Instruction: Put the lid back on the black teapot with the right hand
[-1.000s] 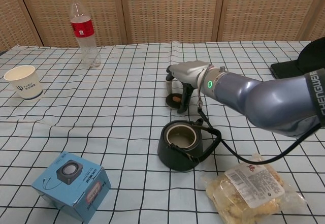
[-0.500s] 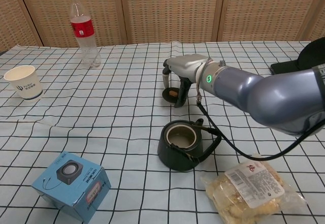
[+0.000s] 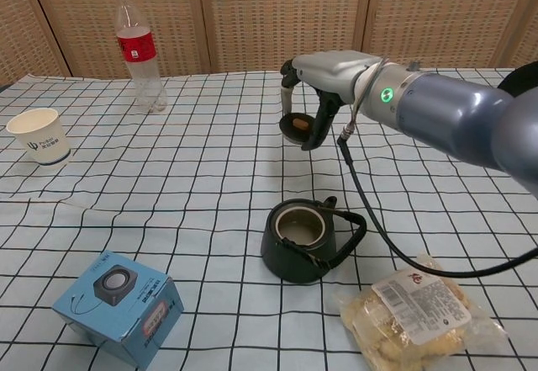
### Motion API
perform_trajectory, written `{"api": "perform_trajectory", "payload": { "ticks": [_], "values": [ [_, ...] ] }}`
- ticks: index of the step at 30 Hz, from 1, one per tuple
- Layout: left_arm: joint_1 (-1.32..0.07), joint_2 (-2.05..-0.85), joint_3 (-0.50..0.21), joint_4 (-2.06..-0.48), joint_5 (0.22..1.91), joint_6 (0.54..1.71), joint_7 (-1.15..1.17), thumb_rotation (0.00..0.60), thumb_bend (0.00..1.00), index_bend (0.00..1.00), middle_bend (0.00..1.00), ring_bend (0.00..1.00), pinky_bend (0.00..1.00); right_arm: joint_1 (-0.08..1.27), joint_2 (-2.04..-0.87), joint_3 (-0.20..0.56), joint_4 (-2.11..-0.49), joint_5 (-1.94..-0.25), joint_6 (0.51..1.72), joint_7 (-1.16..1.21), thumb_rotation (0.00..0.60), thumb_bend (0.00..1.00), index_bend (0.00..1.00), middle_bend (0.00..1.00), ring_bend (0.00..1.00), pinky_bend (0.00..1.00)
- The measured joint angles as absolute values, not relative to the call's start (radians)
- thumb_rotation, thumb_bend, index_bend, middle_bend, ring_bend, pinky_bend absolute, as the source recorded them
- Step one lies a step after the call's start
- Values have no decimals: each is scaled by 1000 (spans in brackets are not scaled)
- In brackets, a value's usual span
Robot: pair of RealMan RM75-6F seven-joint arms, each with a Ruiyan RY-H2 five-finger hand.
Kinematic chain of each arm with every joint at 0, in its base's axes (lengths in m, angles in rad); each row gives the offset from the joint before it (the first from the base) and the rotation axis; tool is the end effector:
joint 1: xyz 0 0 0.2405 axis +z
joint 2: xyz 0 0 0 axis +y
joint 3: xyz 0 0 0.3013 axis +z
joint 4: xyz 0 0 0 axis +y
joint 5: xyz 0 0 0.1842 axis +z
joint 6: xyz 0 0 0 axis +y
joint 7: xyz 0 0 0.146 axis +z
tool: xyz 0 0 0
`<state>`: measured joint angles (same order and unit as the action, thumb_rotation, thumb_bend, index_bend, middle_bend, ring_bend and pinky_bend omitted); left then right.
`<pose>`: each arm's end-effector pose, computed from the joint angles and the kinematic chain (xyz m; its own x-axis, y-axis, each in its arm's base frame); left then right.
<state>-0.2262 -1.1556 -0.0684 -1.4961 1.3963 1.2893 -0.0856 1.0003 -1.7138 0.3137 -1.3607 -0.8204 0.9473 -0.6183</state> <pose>-0.3544 0.2386 0.1843 0.3741 0.1101 0.9208 0.9269 -0.0129 -0.3750 -0.0839 -0.4244 -0.0275 0.4947 -0.1804 0.8502 -0.8298 -0.3889 0.4003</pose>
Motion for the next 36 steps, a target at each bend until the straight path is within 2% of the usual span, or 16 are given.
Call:
{"api": "perform_trajectory", "payload": {
  "ticks": [11,17,36],
  "values": [
    [-231,-1167,-56,-1502,1419,1287,-71,600,53,0,0,0,0,914,-1569,228,-1665,-896,1051,-652,600,387,506,120,0,0],
    [-228,-1170,-52,-1503,1428,1298,-63,600,54,0,0,0,0,882,-1531,175,-1760,-936,1072,-658,600,387,505,120,0,0],
    [-235,-1176,-50,-1497,1419,1277,-64,600,54,0,0,0,0,881,-1607,141,-1735,-952,1058,-652,600,387,506,120,0,0]
  ]
}}
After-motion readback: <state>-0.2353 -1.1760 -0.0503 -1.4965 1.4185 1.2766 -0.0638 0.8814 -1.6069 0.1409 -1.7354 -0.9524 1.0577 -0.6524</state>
